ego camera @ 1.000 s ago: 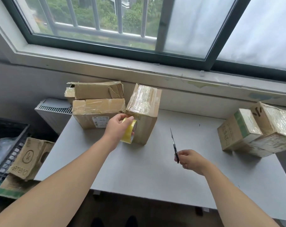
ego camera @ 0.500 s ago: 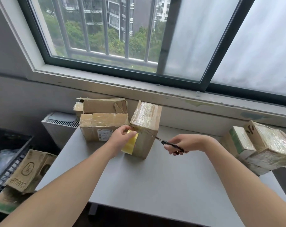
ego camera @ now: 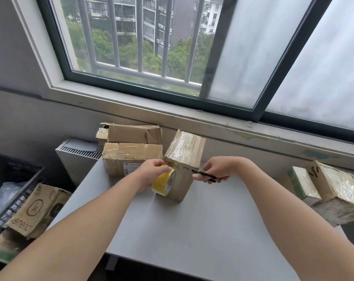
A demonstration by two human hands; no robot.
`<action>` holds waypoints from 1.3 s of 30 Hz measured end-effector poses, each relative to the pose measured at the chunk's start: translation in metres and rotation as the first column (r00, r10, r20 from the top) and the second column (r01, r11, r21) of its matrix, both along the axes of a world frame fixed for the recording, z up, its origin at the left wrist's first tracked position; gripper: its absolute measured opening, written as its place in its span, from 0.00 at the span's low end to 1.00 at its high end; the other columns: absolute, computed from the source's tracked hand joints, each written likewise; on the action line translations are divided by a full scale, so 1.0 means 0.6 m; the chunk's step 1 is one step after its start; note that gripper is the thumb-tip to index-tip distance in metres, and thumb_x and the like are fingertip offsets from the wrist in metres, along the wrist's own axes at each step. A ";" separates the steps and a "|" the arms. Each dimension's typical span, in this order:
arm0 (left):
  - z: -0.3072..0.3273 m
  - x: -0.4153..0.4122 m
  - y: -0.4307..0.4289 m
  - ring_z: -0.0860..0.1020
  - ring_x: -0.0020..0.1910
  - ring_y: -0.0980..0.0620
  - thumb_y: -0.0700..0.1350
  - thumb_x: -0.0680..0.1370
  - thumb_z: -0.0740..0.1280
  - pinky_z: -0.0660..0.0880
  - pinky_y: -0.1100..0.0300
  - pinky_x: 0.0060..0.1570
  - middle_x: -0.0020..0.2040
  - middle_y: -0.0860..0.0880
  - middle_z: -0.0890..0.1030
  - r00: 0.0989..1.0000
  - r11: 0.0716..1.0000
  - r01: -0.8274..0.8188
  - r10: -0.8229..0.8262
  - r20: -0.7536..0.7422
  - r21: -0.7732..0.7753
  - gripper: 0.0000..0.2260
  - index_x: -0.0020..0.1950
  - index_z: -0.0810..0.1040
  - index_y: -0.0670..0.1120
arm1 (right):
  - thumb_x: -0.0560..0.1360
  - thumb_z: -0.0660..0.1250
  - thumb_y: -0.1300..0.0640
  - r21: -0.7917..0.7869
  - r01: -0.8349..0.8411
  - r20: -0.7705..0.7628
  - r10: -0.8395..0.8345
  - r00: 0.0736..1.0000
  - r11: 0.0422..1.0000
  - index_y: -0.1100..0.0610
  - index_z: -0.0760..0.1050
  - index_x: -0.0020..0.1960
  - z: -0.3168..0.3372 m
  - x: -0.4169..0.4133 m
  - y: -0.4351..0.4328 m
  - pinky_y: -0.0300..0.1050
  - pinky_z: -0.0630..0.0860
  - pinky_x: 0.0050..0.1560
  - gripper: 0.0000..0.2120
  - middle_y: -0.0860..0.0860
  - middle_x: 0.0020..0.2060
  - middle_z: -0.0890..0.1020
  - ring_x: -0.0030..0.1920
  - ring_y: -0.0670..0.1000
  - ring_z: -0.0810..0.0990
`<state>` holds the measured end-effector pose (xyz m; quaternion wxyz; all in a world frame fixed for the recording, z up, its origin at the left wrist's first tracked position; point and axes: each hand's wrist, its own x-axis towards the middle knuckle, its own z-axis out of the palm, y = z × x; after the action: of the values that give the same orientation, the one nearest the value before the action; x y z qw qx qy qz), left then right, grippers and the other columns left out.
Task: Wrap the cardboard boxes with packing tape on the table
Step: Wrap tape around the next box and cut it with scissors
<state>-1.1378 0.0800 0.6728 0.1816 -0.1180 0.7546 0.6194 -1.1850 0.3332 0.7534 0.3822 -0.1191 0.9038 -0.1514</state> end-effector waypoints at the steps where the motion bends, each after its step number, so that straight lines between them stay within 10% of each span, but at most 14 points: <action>1: 0.002 -0.001 -0.002 0.82 0.57 0.43 0.50 0.76 0.75 0.80 0.45 0.56 0.54 0.46 0.84 1.000 1.000 0.001 -0.001 -0.003 -0.018 0.09 0.54 0.83 0.52 | 0.67 0.68 0.23 0.003 -0.006 -0.013 0.006 1.000 1.000 0.54 0.83 0.46 0.002 -0.003 -0.003 0.40 0.70 0.38 0.33 0.45 0.37 0.83 0.34 0.46 0.75; 21: -0.006 -0.026 -0.008 0.71 0.38 0.48 0.46 0.78 0.69 0.67 0.56 0.41 0.38 0.47 0.75 0.998 0.993 -0.054 0.057 0.022 -0.109 0.06 0.43 0.80 0.44 | 0.68 0.76 0.32 -0.161 0.084 -0.062 -0.095 0.993 0.983 0.53 0.85 0.41 -0.037 -0.018 -0.012 0.42 0.67 0.36 0.23 0.45 0.31 0.82 0.36 0.48 0.74; 29: -0.006 -0.025 -0.007 0.82 0.45 0.43 0.53 0.73 0.74 0.78 0.50 0.49 0.52 0.39 0.86 0.996 0.998 -0.056 0.057 0.069 -0.020 0.14 0.52 0.85 0.45 | 0.69 0.75 0.32 -0.226 0.128 -0.012 -0.134 0.991 0.966 0.53 0.82 0.38 -0.046 -0.009 -0.016 0.40 0.65 0.34 0.22 0.46 0.31 0.81 0.37 0.50 0.72; 39: -0.002 -0.034 -0.013 0.82 0.43 0.44 0.46 0.78 0.72 0.79 0.54 0.45 0.46 0.43 0.85 0.992 0.999 -0.027 0.022 0.123 0.032 0.05 0.50 0.85 0.46 | 0.71 0.76 0.37 -0.196 0.039 -0.132 -0.065 0.989 0.980 0.52 0.80 0.34 -0.024 -0.006 -0.029 0.41 0.70 0.40 0.20 0.44 0.30 0.82 0.34 0.44 0.76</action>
<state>-1.1581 0.0724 0.6715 0.2220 -0.1620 0.7299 0.6259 -1.1884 0.3160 0.7392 0.3016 -0.1419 0.9119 -0.2395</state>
